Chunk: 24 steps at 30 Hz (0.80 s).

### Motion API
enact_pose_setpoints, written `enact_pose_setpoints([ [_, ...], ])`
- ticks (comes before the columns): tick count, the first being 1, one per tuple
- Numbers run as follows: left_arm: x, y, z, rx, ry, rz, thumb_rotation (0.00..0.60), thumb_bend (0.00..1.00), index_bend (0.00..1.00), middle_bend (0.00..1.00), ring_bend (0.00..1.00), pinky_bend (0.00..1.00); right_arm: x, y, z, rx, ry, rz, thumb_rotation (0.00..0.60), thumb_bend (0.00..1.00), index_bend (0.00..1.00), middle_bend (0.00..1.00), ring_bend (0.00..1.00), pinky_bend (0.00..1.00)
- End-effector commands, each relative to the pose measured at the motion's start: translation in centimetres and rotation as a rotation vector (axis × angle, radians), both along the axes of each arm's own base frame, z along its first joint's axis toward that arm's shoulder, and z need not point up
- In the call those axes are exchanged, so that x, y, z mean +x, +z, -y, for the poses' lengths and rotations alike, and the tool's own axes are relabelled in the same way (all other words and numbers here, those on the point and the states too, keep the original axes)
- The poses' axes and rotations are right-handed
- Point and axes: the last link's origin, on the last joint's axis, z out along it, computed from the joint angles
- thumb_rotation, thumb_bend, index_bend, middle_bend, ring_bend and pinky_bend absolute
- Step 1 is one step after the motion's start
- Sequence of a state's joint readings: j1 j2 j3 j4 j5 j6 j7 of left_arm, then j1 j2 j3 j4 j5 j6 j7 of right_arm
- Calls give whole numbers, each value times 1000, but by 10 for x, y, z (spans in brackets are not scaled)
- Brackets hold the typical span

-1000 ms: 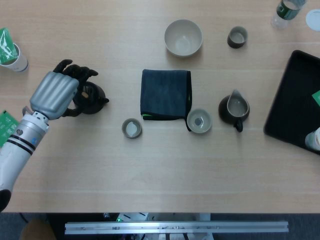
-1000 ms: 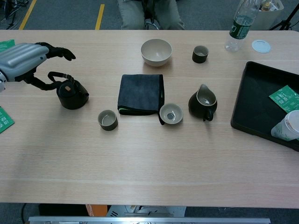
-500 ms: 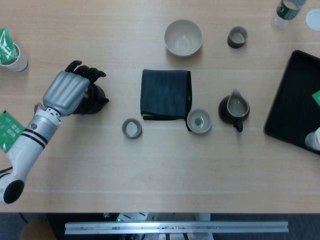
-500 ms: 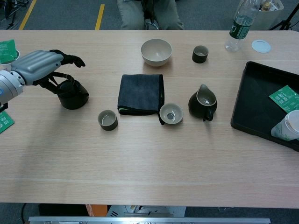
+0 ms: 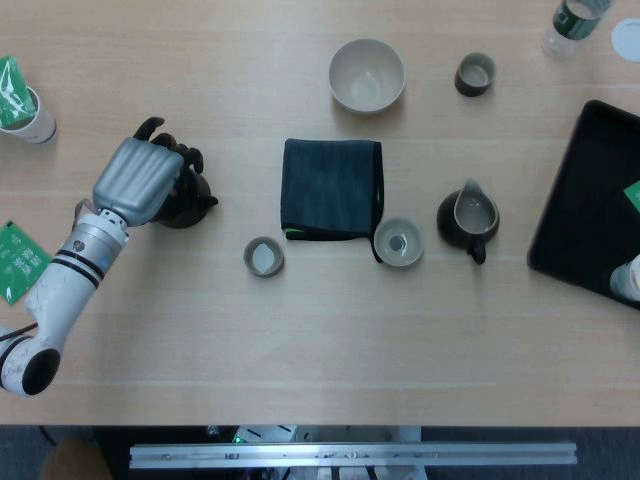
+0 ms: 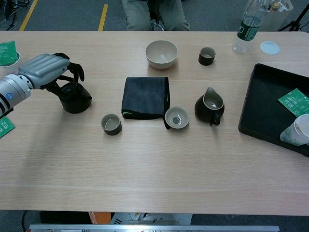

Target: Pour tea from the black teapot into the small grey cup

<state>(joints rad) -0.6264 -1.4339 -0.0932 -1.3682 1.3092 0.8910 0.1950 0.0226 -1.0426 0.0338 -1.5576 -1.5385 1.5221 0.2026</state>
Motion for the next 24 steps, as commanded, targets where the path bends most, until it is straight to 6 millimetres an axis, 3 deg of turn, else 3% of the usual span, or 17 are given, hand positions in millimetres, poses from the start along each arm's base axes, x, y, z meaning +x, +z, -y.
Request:
enact_pose_setpoints([
  [1,-1,-1,-1,3,-1,-13,582,331,378,454,300,110,0,0,0,0,0,0,600,111,316,347,225,286],
  [24,-9,1,1,12,9,-67,522,330,498,535,361,110,2,-1,1,6,3,-4,600,110,317,347,225,286],
])
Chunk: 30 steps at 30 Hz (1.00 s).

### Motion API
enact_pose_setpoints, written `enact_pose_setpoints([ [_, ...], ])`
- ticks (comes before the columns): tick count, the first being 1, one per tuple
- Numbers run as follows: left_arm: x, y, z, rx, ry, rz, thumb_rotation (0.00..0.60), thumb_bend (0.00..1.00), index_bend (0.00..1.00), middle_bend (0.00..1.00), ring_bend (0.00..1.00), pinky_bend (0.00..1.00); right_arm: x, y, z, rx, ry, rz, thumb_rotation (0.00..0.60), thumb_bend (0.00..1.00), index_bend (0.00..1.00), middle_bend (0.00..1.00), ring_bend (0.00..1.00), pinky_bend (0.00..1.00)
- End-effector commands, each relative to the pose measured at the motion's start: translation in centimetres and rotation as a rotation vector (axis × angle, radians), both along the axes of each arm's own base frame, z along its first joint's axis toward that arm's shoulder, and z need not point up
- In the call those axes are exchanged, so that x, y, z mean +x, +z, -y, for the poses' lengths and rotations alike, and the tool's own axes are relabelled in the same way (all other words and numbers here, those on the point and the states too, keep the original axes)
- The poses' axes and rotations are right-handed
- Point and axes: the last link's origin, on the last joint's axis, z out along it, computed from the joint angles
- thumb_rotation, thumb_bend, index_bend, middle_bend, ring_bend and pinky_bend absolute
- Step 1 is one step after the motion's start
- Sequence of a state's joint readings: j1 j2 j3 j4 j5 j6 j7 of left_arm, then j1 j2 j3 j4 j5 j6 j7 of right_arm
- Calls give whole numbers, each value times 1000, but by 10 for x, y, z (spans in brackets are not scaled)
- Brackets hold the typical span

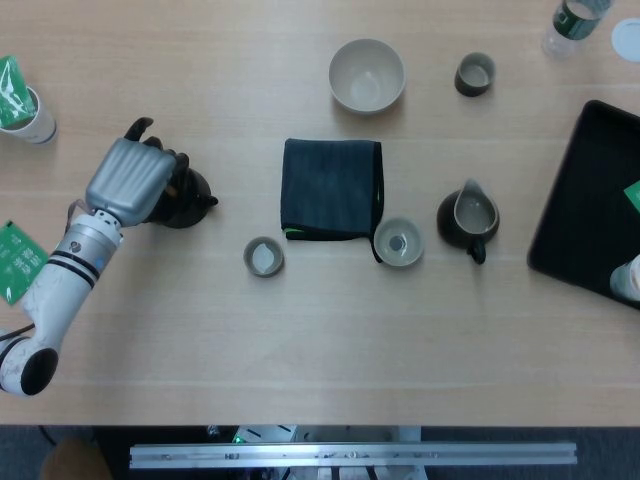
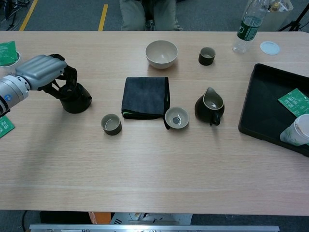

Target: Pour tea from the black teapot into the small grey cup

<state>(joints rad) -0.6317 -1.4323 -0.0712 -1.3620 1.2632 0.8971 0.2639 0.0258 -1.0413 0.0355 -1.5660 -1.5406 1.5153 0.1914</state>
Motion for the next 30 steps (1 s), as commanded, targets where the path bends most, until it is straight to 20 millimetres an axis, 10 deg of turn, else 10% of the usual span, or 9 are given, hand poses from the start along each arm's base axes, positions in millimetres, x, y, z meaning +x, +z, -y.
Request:
enact_pose_setpoints([
  [1,-1,0,1,-1,2,-2,520,331,507,545,371,110,0,0,0,0,1,0,600,110,317,347,225,286],
  [18,0,0,4,-32,35,26,490,330,707,877,661,110,3,2,-1,-9,6,10,600,111,316,347,225,286],
  [30,-1,1,5,-49,47,19,489,330,736,932,707,110,2,3,-3,-13,6,12,600,110,316,347,224,286],
])
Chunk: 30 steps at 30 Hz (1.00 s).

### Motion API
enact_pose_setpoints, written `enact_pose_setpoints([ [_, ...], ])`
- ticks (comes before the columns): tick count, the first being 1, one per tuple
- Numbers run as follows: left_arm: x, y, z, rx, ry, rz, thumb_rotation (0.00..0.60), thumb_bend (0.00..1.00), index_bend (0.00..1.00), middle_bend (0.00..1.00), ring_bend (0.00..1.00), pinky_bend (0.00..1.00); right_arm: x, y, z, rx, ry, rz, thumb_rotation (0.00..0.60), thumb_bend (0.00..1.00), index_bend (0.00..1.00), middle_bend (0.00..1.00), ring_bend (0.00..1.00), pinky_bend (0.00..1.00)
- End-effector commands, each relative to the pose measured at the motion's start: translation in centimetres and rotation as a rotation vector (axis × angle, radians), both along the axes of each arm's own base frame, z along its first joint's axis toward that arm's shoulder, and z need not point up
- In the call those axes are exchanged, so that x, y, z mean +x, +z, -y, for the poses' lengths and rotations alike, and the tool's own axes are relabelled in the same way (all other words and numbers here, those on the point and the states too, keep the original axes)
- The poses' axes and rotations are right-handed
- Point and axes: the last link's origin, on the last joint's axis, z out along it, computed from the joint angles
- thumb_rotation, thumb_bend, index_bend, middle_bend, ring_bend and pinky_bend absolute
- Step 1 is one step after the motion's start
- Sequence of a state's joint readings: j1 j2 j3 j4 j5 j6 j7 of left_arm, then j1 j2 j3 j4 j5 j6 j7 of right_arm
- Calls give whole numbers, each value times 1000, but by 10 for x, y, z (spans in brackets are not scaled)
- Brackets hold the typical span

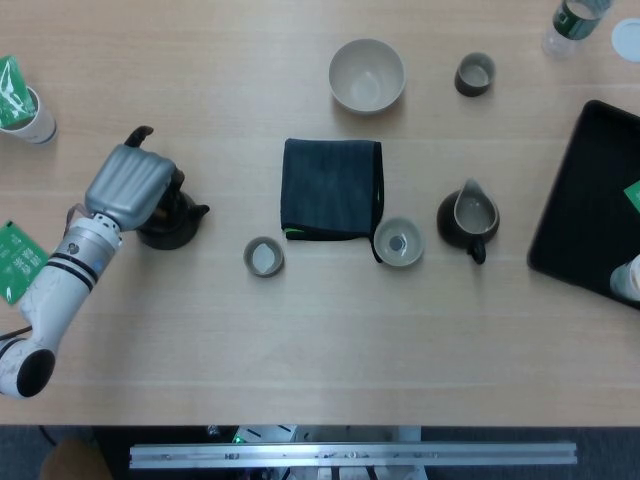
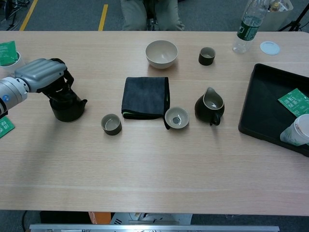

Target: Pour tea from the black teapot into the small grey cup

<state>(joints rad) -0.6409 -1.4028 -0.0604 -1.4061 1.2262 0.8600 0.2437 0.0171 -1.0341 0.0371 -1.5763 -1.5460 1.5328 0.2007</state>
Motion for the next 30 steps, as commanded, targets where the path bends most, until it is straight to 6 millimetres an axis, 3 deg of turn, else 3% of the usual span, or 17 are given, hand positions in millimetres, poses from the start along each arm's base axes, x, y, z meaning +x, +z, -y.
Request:
enact_pose_setpoints([
  [1,0,0,1,-6,2,-3,489,330,736,930,706,110,0,0,0,0,-1,-1,600,110,316,347,224,286],
  [10,0,-2,1,-21,-3,-15,478,330,734,915,692,110,-1,0,1,0,-2,-2,600,110,317,347,224,286],
  [13,-1,-4,2,-42,6,-38,412,330,732,912,691,110,-1,0,1,0,-5,-2,600,110,317,347,225,286],
  [19,-2,-5,3,-69,18,-70,395,331,727,910,690,110,-2,0,1,-1,-8,-1,600,111,316,347,225,286],
  [30,4,1,4,-80,13,-112,351,330,746,991,762,110,-3,0,2,-3,-8,2,600,110,317,347,225,286],
])
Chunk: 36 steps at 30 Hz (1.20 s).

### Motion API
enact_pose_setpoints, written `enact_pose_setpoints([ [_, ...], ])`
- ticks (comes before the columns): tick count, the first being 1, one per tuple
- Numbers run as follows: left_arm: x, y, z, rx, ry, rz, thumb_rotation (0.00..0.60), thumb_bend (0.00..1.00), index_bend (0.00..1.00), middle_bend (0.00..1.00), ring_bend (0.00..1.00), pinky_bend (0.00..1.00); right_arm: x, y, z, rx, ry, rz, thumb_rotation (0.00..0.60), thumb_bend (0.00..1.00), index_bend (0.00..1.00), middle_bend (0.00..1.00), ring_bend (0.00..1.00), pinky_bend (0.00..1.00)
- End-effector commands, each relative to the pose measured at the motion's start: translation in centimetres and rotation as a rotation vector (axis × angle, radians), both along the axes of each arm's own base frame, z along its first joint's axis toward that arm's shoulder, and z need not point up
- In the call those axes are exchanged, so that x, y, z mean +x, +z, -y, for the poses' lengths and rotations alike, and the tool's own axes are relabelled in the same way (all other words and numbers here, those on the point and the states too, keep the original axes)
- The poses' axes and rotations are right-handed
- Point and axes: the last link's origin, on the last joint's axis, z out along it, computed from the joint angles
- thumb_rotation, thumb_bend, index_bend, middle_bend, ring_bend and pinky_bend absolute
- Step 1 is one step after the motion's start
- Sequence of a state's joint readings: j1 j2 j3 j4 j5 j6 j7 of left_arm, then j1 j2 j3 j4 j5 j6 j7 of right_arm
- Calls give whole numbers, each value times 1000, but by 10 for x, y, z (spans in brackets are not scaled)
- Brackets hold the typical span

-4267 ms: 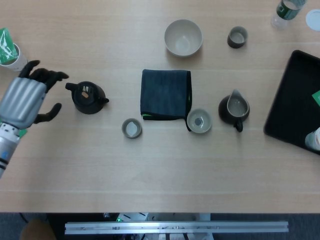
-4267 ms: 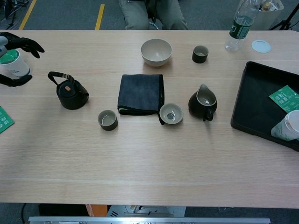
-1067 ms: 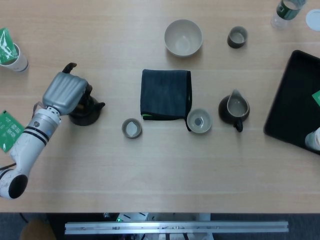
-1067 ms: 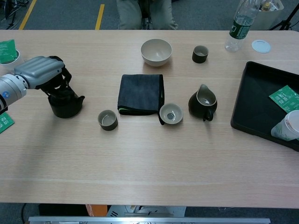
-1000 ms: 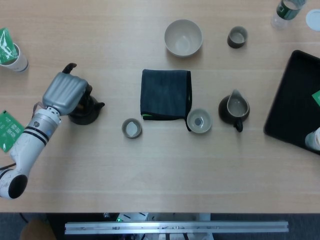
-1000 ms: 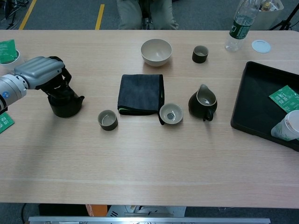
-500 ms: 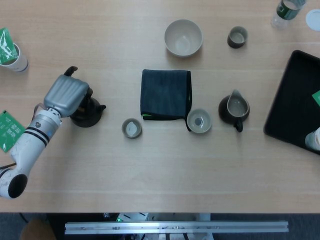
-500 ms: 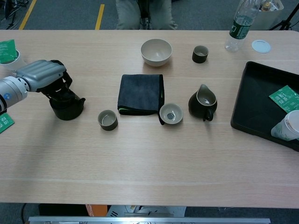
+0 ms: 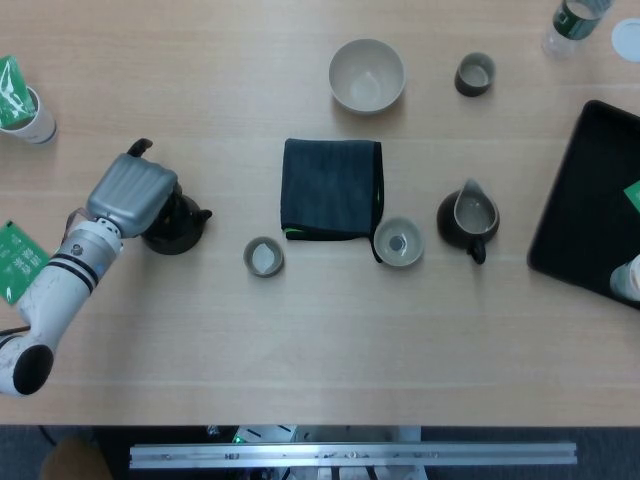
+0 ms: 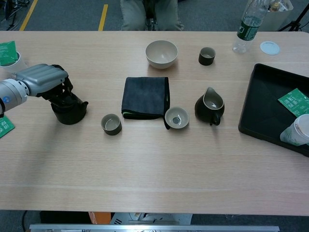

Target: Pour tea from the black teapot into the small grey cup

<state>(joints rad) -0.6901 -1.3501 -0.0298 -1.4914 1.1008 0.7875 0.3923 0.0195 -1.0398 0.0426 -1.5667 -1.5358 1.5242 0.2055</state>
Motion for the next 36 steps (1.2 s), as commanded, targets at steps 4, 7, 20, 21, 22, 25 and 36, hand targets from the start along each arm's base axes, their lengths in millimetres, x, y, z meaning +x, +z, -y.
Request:
enact_pose_setpoints([
  [4,2,0,0,-8,-2,-13,343,330,757,1000,788,110,0,1,0,-3,0,-1,600,110,317,347,224,286],
  [7,5,0,0,-9,-14,-26,324,331,798,1000,802,110,-1,1,-1,-5,-2,-1,600,110,317,347,225,286],
  [20,11,8,-2,15,-33,-51,266,330,905,1000,808,110,-1,0,0,-6,1,5,600,110,316,347,224,286],
  [21,12,9,-2,21,-31,-46,263,331,907,1000,808,110,-1,0,0,-6,1,5,600,110,316,347,225,286],
  [22,12,11,-3,30,-31,-40,259,331,908,1000,808,110,-1,0,0,-6,2,6,600,110,317,347,225,286],
  [25,13,14,-4,55,-29,-19,240,329,907,1000,808,110,-1,0,0,-5,3,7,600,111,316,347,225,286],
  [36,12,23,-9,141,8,66,146,293,920,1000,820,110,0,0,0,-8,7,8,600,110,316,347,225,286],
])
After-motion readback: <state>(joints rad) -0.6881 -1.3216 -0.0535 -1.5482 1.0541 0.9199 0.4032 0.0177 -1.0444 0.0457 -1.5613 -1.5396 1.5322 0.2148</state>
